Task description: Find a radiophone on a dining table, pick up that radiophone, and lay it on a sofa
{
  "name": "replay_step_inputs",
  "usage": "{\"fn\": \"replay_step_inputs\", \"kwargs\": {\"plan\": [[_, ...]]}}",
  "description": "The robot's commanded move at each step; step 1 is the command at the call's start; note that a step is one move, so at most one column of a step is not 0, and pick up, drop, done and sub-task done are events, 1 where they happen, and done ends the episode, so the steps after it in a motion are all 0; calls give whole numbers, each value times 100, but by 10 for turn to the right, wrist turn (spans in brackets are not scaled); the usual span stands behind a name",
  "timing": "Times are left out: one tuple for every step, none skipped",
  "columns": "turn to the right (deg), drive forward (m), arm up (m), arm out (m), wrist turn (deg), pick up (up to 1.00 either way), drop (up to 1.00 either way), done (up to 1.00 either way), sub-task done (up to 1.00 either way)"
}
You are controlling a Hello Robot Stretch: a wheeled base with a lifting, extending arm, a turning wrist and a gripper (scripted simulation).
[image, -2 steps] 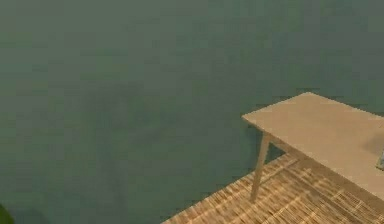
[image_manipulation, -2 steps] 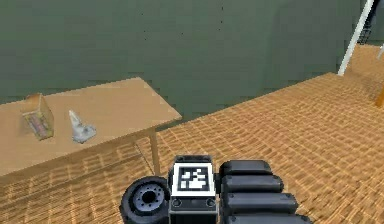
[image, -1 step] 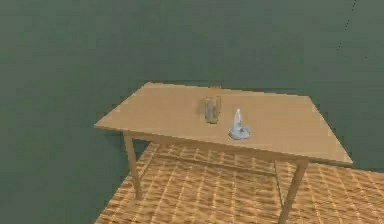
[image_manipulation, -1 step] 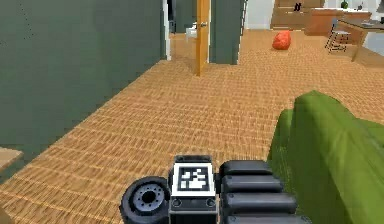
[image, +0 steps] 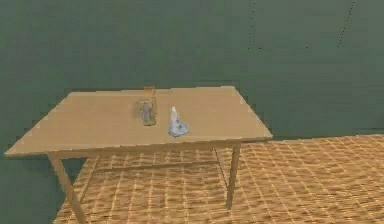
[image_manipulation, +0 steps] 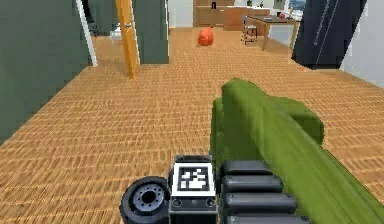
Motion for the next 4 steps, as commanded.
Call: {"fn": "replay_step_inputs", "kwargs": {"plan": [[-450, 0, 0, 0, 0, 0, 0, 0, 0], [-450, 0, 0, 0, 0, 0, 0, 0, 0], [-60, 0, 0, 0, 0, 0, 0, 0, 0], [0, 30, 0, 0, 0, 0, 0, 0, 0]]}}
